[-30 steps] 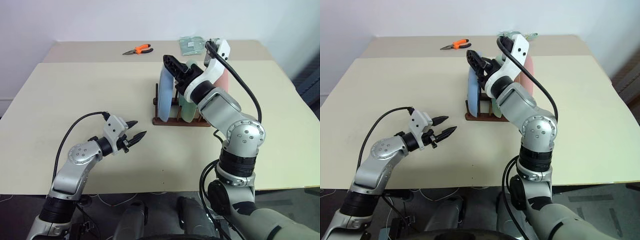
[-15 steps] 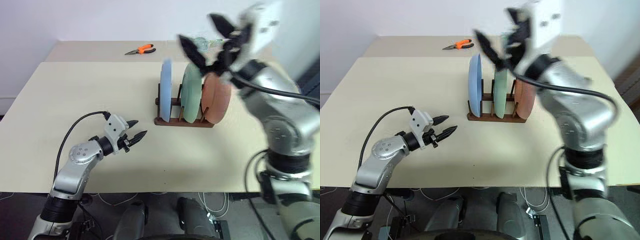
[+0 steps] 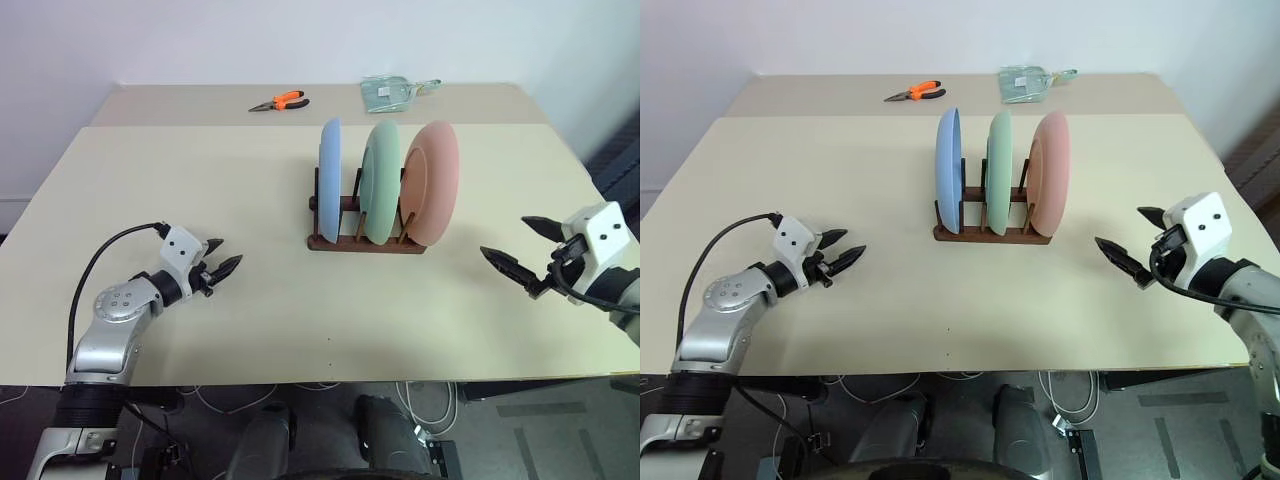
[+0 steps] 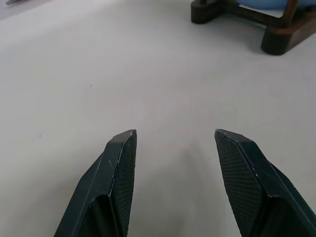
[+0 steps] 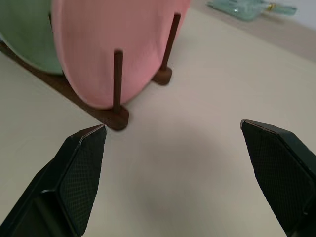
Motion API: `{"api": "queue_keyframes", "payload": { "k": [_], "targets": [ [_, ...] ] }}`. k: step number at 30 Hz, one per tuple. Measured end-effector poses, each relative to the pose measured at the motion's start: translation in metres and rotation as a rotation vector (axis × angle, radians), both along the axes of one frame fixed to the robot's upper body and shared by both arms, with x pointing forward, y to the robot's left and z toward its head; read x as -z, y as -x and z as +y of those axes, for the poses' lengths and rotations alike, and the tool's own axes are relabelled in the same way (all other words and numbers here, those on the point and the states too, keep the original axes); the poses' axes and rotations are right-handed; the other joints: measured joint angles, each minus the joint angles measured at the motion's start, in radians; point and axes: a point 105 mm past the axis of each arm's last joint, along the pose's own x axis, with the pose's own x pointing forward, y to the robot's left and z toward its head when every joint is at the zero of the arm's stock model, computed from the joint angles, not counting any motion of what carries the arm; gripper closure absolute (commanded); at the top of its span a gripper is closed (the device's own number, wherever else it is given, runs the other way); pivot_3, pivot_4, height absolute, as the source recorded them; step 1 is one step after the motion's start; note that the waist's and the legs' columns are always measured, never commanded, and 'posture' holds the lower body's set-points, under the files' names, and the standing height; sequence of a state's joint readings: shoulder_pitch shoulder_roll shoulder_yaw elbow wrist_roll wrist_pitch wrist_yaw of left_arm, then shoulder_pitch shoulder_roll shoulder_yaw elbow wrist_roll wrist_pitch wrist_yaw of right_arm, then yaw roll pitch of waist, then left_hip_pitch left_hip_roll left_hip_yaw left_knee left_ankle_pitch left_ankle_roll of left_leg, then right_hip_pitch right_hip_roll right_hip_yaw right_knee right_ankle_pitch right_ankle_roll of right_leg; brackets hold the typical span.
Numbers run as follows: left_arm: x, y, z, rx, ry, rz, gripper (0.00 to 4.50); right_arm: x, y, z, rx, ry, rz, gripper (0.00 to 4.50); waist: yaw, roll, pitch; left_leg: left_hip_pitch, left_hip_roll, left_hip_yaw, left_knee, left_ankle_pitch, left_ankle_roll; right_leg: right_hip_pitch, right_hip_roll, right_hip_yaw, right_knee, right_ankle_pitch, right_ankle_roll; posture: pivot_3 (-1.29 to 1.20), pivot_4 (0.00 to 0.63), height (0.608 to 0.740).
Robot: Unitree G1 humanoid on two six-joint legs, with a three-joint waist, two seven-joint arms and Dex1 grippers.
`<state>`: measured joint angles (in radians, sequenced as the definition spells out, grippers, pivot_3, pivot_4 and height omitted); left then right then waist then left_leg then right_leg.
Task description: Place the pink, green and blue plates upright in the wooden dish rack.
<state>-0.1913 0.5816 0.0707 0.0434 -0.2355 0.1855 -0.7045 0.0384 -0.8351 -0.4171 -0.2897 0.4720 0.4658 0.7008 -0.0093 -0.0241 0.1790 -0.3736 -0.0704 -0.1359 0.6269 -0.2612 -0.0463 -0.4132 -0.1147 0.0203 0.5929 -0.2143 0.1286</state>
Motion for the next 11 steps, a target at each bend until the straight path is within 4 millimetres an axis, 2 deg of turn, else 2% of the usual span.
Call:
{"api": "queue_keyframes", "payload": {
  "k": [3,11],
  "targets": [
    [0.0,0.001,-0.007,0.022,0.004,0.002,1.94,0.007,-0.002,-0.006,0.019,-0.005,0.004,0.06,0.002,0.0,0.0,0.0,0.0,0.0,0.0,0.0,0.0,0.0,-0.001,0.0,0.0,0.0,0.0,0.0,0.15,0.74],
    [0.001,0.003,-0.009,0.041,0.005,0.01,1.94,0.019,-0.007,-0.017,0.066,0.021,-0.015,0.06,0.002,0.0,0.001,0.0,-0.001,0.0,0.001,0.0,0.001,0.0,-0.001,0.0,0.0,0.0,0.0,0.0,0.15,0.74]
  ]
}}
